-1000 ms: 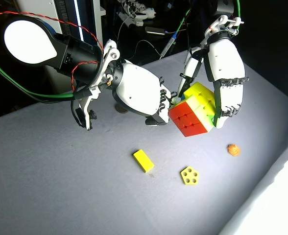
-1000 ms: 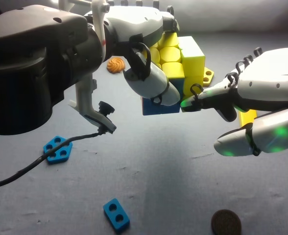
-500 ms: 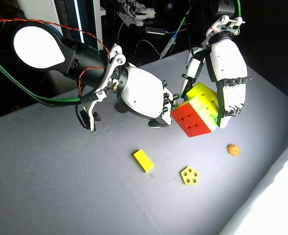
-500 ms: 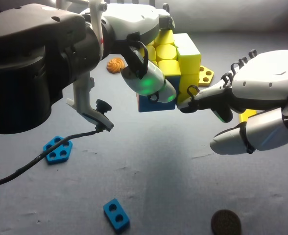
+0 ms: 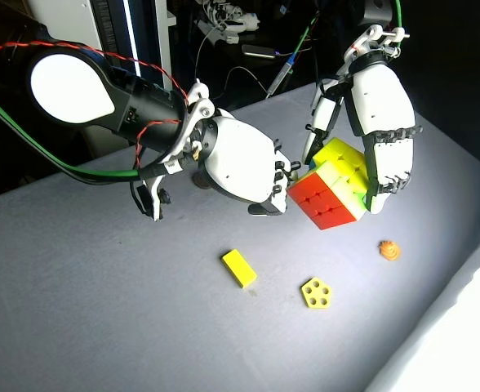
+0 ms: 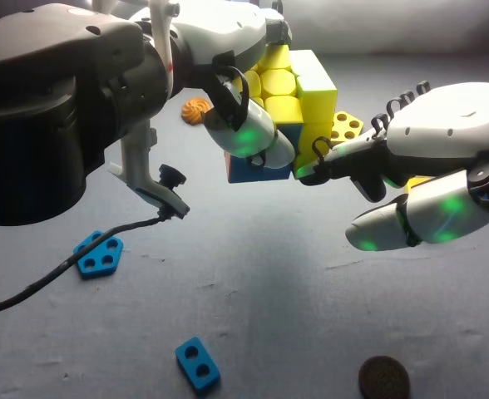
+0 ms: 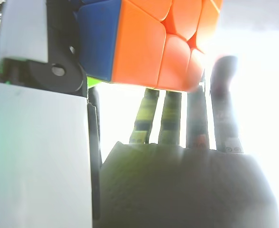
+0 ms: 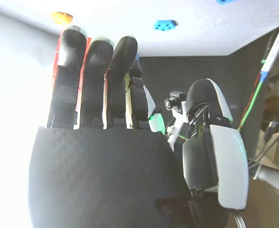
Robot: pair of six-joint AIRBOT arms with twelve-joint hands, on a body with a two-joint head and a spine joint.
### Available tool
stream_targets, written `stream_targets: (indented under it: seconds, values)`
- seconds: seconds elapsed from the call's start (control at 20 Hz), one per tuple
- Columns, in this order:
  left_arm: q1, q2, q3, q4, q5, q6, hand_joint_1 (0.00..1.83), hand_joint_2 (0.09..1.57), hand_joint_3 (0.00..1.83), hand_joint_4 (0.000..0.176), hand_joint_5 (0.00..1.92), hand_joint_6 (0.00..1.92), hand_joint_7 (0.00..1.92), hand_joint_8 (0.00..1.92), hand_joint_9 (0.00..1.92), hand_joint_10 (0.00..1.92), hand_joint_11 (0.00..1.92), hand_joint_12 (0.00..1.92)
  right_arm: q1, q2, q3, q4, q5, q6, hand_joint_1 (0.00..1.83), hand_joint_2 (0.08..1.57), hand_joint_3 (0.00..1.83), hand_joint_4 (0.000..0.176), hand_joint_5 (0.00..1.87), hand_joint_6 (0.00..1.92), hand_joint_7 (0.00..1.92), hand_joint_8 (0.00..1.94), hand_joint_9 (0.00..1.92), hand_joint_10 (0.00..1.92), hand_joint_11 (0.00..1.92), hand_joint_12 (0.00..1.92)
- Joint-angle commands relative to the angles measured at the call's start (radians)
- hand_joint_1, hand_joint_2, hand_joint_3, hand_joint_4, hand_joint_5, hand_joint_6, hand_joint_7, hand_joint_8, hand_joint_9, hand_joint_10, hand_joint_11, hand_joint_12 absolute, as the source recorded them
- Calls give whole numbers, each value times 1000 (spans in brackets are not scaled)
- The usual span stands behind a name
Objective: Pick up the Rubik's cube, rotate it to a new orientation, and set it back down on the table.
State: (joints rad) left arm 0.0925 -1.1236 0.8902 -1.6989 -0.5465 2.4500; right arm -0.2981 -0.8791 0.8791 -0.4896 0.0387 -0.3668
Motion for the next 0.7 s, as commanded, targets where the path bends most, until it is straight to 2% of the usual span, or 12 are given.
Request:
stream_targets:
  seconds: [0.0,0.15,0.3,0.5,0.55,0.65]
  values:
    - [-15,5,-8,24,67,-22,978,1446,1,13,469,1741,414,1920,276,1921,319,1921,7,6,14,13,62,0,218,1246,0,0,249,5,454,1558,493,1921,467,1921]
    - [-15,5,-8,23,67,-22,979,1444,0,22,459,1762,431,1896,301,1921,333,1921,6,1,14,13,62,-1,166,1259,3,0,229,0,425,1578,478,1921,457,1921]
    - [-16,5,-9,22,66,-22,965,1454,3,19,434,1778,426,1918,292,1921,338,1921,6,-4,14,15,62,-1,232,1246,0,0,250,8,447,1575,494,1921,444,1921]
    - [-16,5,-9,17,66,-22,962,1455,4,25,431,1795,427,1906,297,1921,338,1921,5,-13,14,18,57,-1,205,1251,1,0,234,1,449,1556,492,1921,438,1921]
    - [-16,5,-9,15,66,-22,974,1448,0,18,448,1760,432,1910,312,1921,356,1921,5,-15,14,24,56,-1,214,1257,2,0,226,0,416,1555,463,1921,441,1921]
    - [-16,5,-9,13,66,-22,968,1450,1,24,446,1776,428,1903,295,1921,328,1921,4,-19,14,28,56,-1,198,1255,1,0,241,5,438,1529,476,1921,443,1921]
